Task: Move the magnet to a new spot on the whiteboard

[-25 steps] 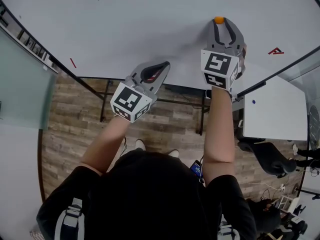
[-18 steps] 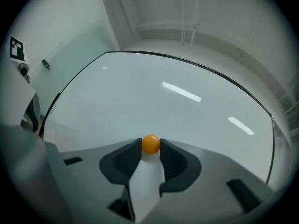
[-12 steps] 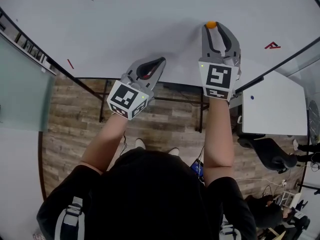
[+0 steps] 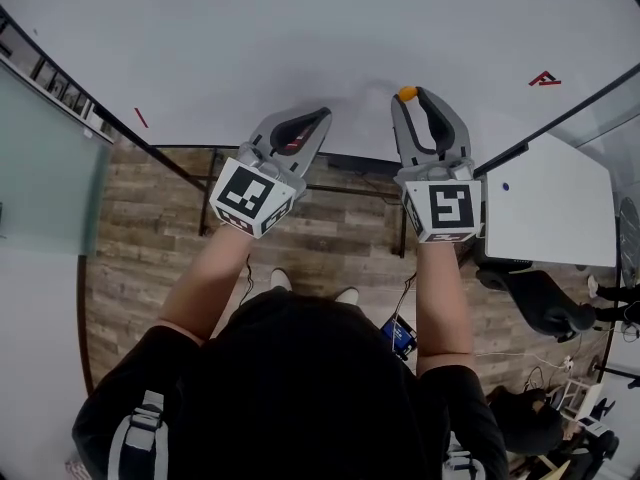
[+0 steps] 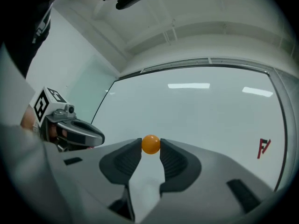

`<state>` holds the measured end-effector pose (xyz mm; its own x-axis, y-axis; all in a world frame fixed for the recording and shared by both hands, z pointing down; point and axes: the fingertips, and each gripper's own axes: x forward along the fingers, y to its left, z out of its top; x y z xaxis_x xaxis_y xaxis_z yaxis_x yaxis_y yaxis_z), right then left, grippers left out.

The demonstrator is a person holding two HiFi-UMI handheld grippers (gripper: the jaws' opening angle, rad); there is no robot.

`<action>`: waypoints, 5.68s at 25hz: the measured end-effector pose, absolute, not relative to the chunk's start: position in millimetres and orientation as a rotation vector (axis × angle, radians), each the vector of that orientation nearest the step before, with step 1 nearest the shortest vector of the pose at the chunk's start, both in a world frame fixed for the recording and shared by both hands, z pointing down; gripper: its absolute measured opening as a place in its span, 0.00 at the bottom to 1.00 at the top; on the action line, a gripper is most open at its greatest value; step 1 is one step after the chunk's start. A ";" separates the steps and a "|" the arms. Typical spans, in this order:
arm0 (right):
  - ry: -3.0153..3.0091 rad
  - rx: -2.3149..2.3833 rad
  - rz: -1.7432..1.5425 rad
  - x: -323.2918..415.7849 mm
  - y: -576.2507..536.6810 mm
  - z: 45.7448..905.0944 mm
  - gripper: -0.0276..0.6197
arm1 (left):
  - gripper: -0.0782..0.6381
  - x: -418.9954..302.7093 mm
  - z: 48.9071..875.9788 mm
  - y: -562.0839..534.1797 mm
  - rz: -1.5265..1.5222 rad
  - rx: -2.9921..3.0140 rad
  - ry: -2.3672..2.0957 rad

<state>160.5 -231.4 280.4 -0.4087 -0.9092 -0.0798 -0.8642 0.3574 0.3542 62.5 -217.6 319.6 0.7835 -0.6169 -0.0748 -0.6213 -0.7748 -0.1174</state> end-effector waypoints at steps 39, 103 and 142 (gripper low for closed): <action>-2.646 1.554 -0.235 147.0 -178.5 341.3 0.23 | 0.12 61.6 332.7 -183.1 0.044 -2.855 0.970; -1.668 1.178 -1.173 -225.3 -385.4 251.3 0.24 | 0.12 -274.3 251.1 -319.1 0.019 -2.550 1.407; -2.510 1.517 -0.496 22.5 -218.9 284.9 0.04 | 0.12 -67.7 290.8 -210.3 0.065 -2.770 1.023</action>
